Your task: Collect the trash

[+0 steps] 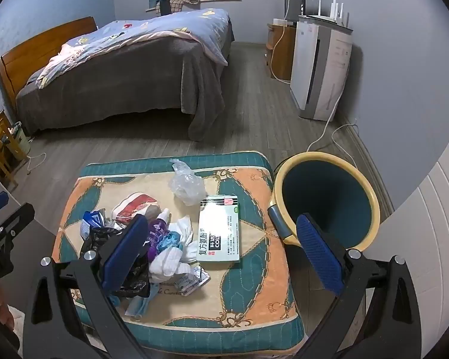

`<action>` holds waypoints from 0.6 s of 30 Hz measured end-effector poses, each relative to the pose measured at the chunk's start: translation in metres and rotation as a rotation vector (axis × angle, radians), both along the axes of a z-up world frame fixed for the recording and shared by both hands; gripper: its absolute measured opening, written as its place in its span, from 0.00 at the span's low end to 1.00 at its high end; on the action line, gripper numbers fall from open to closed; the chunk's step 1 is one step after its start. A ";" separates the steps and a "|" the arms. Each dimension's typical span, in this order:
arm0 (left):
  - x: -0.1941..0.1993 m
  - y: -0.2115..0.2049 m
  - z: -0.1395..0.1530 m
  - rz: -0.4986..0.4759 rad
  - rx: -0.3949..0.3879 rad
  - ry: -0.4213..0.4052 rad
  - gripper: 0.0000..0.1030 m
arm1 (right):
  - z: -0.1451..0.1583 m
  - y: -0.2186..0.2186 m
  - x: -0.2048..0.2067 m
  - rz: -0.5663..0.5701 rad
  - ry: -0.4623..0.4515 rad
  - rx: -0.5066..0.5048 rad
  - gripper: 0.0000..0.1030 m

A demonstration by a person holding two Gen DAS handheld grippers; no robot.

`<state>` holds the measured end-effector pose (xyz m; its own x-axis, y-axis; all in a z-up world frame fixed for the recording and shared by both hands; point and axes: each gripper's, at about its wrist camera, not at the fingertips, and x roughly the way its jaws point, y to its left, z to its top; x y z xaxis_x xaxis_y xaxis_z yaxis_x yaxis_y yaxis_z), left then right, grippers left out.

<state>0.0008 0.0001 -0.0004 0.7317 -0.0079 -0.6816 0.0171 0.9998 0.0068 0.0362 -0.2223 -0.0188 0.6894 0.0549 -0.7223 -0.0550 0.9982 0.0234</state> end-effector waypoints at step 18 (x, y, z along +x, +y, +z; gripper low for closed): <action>-0.002 -0.007 0.006 -0.002 0.011 -0.025 0.95 | -0.006 -0.003 0.005 -0.010 0.030 0.033 0.95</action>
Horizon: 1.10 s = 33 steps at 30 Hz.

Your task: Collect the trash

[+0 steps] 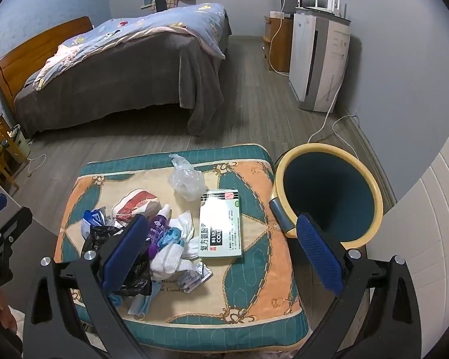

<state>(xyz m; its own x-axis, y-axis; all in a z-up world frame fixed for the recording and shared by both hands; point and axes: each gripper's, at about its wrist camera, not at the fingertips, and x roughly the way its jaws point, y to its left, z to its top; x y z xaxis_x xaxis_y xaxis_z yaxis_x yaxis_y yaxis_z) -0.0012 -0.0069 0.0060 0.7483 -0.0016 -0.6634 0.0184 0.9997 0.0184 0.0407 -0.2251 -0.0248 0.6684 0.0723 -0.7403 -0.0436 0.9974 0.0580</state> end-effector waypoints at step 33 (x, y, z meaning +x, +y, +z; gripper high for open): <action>-0.002 0.003 -0.003 -0.005 0.013 0.001 0.95 | -0.001 0.002 0.000 0.007 0.011 -0.008 0.95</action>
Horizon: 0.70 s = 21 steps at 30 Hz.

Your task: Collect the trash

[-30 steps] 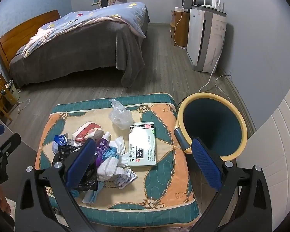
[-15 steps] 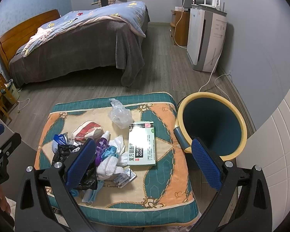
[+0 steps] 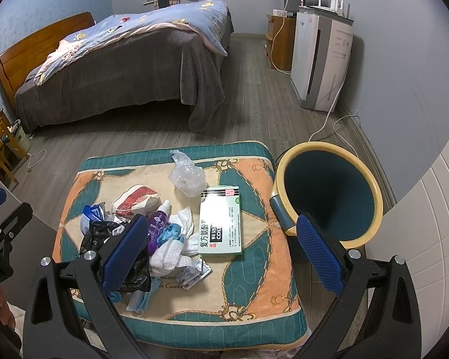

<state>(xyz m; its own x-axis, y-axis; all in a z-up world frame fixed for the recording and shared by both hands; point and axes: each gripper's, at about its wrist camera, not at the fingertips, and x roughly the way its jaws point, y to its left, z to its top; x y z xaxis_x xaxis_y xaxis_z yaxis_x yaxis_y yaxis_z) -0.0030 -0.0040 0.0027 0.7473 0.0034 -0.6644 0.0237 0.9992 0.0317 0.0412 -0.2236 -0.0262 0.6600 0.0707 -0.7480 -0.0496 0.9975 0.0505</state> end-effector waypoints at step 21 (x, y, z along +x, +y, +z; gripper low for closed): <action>0.000 -0.001 0.000 0.001 0.003 0.001 0.95 | -0.001 0.001 -0.001 0.004 0.006 -0.002 0.95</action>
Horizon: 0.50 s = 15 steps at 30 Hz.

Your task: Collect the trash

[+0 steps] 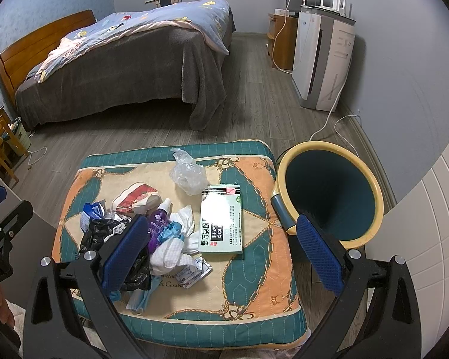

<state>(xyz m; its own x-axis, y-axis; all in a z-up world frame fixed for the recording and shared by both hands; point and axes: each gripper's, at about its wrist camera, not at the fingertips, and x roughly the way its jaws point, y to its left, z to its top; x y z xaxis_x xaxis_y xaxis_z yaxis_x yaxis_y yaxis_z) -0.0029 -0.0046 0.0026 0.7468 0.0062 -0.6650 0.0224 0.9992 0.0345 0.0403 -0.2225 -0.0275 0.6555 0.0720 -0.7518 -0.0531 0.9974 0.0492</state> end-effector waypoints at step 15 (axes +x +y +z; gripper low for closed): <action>0.002 -0.001 -0.006 0.011 0.014 0.020 0.95 | -0.003 0.005 0.000 -0.012 0.006 -0.019 0.95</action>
<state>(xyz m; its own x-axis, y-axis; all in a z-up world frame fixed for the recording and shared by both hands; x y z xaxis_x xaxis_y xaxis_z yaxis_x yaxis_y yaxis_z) -0.0013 -0.0056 -0.0036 0.7334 0.0237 -0.6794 0.0126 0.9987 0.0485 0.0407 -0.2180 -0.0307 0.6518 0.0497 -0.7568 -0.0405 0.9987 0.0308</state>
